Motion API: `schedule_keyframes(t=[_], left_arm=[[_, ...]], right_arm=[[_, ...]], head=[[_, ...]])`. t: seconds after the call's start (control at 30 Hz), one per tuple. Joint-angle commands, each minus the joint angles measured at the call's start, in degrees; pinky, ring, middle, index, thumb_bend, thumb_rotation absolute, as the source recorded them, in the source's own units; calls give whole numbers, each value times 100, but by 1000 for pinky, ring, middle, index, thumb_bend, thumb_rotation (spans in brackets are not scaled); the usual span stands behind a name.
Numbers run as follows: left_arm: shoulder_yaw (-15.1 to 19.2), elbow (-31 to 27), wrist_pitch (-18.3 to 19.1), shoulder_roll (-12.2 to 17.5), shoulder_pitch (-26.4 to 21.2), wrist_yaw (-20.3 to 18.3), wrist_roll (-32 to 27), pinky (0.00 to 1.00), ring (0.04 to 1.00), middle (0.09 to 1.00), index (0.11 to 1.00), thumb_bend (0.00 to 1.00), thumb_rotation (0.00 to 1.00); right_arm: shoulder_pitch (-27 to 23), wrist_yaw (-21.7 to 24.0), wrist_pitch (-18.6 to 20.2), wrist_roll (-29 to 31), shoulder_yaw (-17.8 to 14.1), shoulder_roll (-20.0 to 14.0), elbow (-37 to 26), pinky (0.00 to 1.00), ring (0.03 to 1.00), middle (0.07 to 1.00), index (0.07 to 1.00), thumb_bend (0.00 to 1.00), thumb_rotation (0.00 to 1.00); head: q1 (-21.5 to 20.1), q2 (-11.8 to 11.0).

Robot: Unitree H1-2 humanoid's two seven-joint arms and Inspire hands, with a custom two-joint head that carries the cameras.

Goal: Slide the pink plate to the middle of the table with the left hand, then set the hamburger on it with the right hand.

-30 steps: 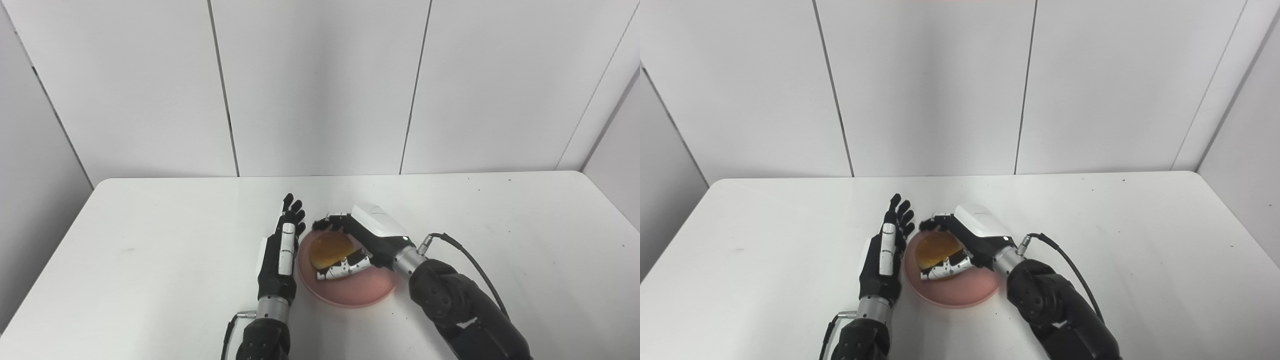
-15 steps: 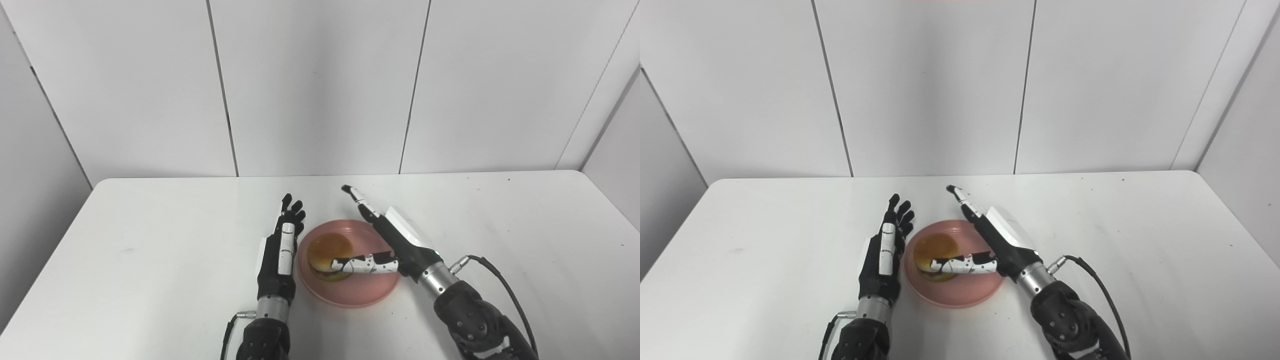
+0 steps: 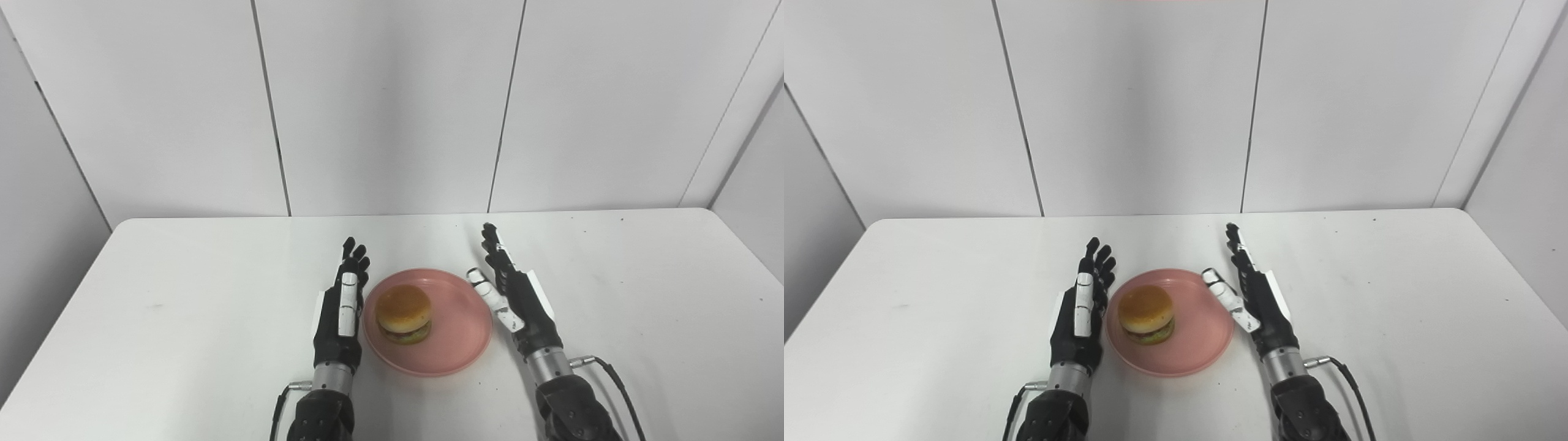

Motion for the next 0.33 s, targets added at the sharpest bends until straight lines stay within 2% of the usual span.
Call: schedule_keyframes(t=[0.0,0.1,0.3], left_arm=[[39,233,-135,84,410,-25,44,1000,988,994,997,727,1000],[28,206,-116,93,422,27,112,1000,983,988,990,729,1000],[17,219,-67,136,411,-24,105,1000,983,988,996,731,1000]], right_arm=[[-155,3,-191,238,-92,141,-174,1000,1000,1000,1000,638,909],[-95,-53,195,279,-134,201,-344,1000,1000,1000,1000,679,942],[-1,-78,589,469,-212,325,-581,1000,1000,1000,1000,642,935]], head=[[-4,6],[-67,9],[-121,2]])
